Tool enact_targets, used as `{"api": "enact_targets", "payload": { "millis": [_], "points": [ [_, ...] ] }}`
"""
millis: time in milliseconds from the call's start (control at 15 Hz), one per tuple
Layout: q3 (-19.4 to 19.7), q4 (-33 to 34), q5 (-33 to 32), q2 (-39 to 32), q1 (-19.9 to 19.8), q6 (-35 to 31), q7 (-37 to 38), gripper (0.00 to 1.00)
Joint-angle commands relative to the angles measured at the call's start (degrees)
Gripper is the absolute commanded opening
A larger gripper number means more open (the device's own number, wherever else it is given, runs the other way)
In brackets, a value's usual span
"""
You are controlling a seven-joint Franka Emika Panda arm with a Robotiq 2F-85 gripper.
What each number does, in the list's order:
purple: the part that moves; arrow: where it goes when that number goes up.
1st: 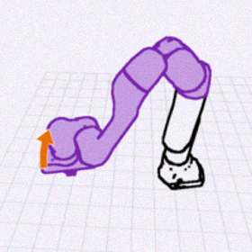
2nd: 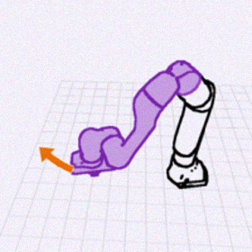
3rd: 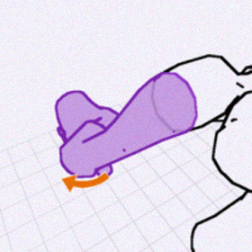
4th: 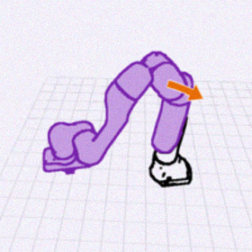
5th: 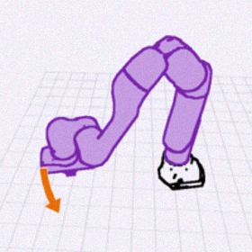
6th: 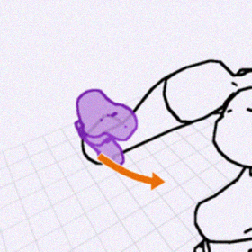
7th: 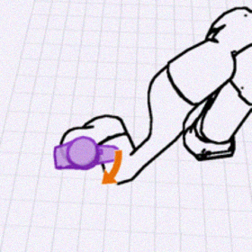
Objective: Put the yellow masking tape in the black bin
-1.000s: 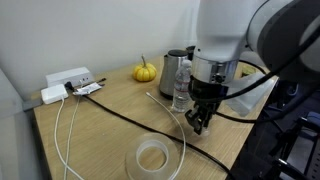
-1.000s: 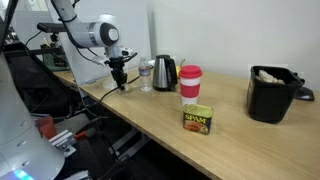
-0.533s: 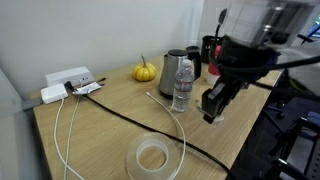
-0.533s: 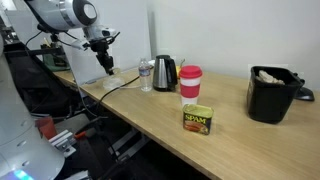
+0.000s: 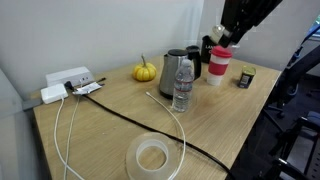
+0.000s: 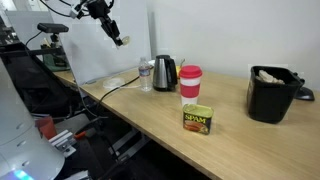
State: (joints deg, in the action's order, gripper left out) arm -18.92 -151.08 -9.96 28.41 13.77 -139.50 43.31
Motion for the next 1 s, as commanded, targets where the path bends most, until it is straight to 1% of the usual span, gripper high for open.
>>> {"api": "enact_targets", "payload": {
  "millis": [0,200,333,467,533,667,933],
  "points": [
    [1.1,0.4,-1.5,3.7,-5.5,4.5,-4.6,0.08],
    [5.0,1.2,-0.8,5.7,-8.6,7.8,-13.2,0.08],
    [6.7,1.5,0.6,6.4,-9.3,10.2,-18.4,0.08],
    [8.3,1.9,1.7,6.6,-8.6,12.5,-23.1,0.08],
    [6.6,1.1,0.8,6.7,-10.2,9.8,-19.5,0.31],
    [7.0,1.3,1.3,6.8,-9.9,10.7,-21.5,0.31],
    [7.0,1.3,1.3,6.8,-9.8,11.0,-21.8,0.31]
  ]
}}
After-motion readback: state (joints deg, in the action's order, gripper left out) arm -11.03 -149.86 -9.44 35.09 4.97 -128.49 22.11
